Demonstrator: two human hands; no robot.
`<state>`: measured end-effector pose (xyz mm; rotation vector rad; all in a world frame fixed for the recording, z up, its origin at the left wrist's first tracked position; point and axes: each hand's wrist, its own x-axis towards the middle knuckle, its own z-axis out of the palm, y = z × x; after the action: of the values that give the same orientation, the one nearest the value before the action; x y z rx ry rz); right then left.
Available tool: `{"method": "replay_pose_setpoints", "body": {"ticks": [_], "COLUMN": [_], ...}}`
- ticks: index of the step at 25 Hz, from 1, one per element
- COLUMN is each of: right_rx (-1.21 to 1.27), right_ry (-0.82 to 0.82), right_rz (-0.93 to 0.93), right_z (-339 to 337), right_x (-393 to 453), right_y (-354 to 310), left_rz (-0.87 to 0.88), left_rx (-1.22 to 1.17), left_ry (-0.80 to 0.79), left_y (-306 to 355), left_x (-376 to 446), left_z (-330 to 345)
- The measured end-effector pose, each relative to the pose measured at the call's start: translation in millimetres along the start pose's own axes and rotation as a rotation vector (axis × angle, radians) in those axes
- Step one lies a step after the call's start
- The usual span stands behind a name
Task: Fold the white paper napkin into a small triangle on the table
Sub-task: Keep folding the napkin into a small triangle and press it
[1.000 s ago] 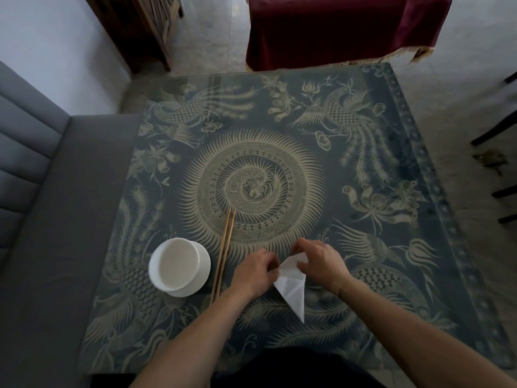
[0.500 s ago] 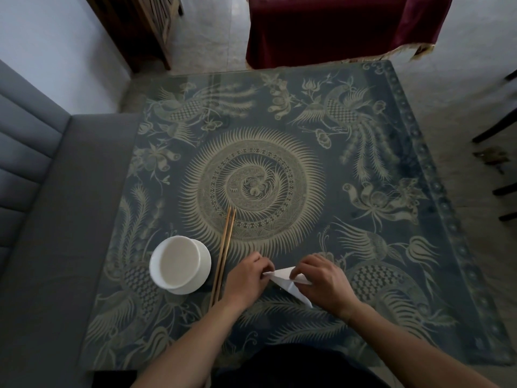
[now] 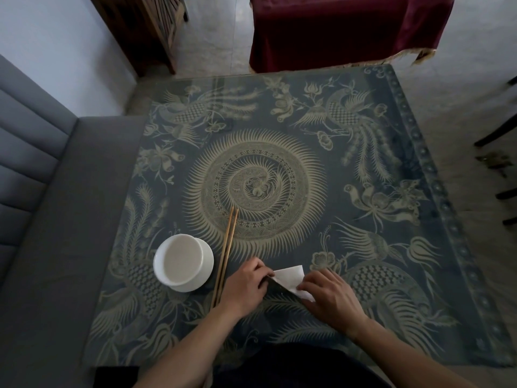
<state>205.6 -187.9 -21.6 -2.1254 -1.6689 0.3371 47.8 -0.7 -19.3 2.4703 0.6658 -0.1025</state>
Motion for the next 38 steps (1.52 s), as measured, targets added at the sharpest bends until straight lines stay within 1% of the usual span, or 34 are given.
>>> {"method": "replay_pose_setpoints", "body": {"ticks": [7,10,14,16,19,21,22,25,27,29,32,38], "right_rx": [-0.072,-0.067,-0.058,-0.067,-0.138,-0.223,-0.260,-0.300,-0.294,-0.289,-0.284,-0.305], "right_ry": [0.035,0.030,0.018,0.029,0.040,-0.031,-0.080,-0.197,-0.246,-0.273,-0.293,-0.280], "right_rz": [0.032,0.074,0.122,0.124,0.126,0.093,0.079,0.105,0.129,0.134,0.146,0.134], "right_z": [3.4,2.0,-0.2,1.1,5.5,11.0,13.5,16.7,17.8,19.4,21.7,23.8], "right_x": [-12.1,-15.8,-19.8,-21.6,-16.1,-9.5,-6.6,-2.6,-3.9,-5.2,-6.7,-6.8], "right_y": [3.3,5.5,4.0,0.2,-7.2,-13.2,-15.9,-17.1,-14.7,-12.5,-9.7,-9.2], "left_rz": [0.016,0.026,0.074,0.151,0.335,0.436,0.457,0.417,0.370,0.346,0.317,0.207], "left_rx": [0.028,0.036,0.109,0.189,0.270,0.315,0.348,0.428,0.453,0.453,0.445,0.473], "left_ry": [-0.001,0.012,0.032,0.038,-0.001,-0.057,-0.093,-0.193,-0.251,-0.274,-0.272,-0.211], "left_y": [-1.6,-2.3,-1.4,0.5,6.2,10.3,11.9,12.3,8.7,5.7,1.7,-9.4], "left_x": [-3.6,-6.1,-10.7,-13.2,-15.6,-15.3,-15.4,-18.3,-21.4,-23.6,-28.2,-47.6], "left_z": [0.4,0.0,0.1,-0.2,2.5,7.4,10.5,18.2,21.9,22.6,22.6,16.3]}}
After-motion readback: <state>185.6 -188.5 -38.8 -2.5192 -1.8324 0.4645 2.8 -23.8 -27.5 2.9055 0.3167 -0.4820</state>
